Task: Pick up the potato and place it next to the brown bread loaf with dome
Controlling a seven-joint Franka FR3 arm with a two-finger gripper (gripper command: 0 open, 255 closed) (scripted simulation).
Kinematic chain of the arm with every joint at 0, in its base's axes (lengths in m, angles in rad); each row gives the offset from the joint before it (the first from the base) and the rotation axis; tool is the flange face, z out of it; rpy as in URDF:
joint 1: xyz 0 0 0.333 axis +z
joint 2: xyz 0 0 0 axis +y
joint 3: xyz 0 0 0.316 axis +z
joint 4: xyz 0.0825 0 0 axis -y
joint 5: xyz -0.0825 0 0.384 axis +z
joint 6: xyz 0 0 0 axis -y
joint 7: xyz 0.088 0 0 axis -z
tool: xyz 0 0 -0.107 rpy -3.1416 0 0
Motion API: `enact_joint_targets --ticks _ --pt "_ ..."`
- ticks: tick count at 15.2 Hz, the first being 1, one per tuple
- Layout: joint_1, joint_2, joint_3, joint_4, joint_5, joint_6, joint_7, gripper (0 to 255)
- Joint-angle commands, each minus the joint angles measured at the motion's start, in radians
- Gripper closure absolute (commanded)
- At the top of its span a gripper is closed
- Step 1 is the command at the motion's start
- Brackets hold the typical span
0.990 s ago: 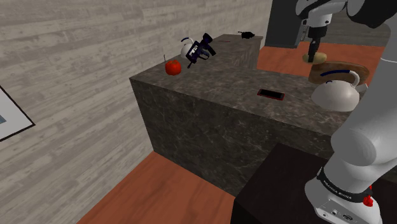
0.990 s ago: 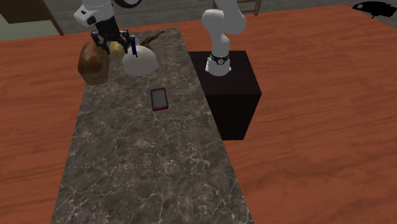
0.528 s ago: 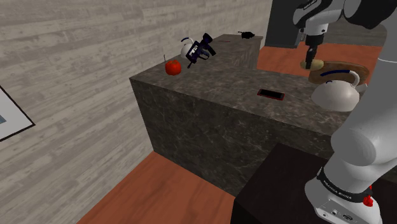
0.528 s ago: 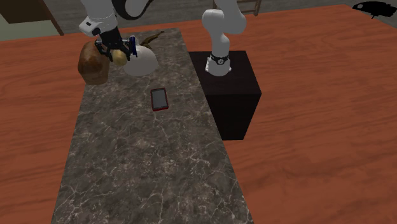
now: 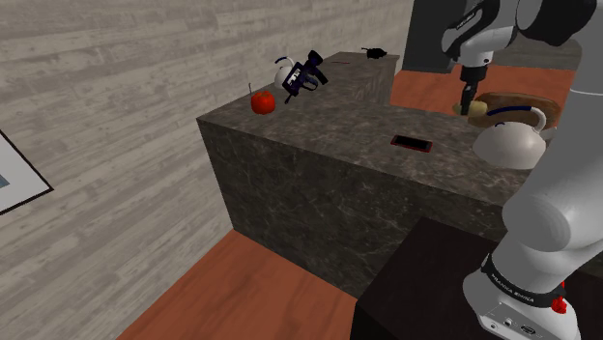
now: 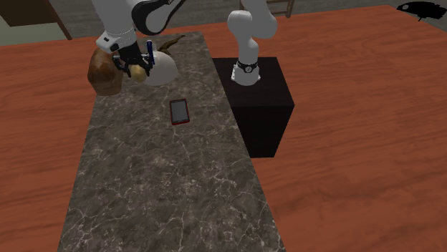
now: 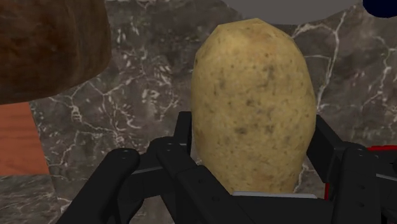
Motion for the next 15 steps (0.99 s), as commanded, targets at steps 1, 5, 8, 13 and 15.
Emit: enact_joint_targets --ticks 1,5,8,13,15 --pt "-0.002 0.015 0.002 -0.012 0.008 0.026 -0.002 255" --pt "-0.007 0.038 0.006 -0.041 0.021 0.074 -0.005 255" --pt "-0.011 0.057 0.01 -0.059 0.031 0.11 -0.008 255" --pt "-0.019 0.093 0.018 -0.087 0.051 0.168 -0.016 255" --pt "-0.021 0.103 0.021 -0.093 0.057 0.184 -0.018 255"
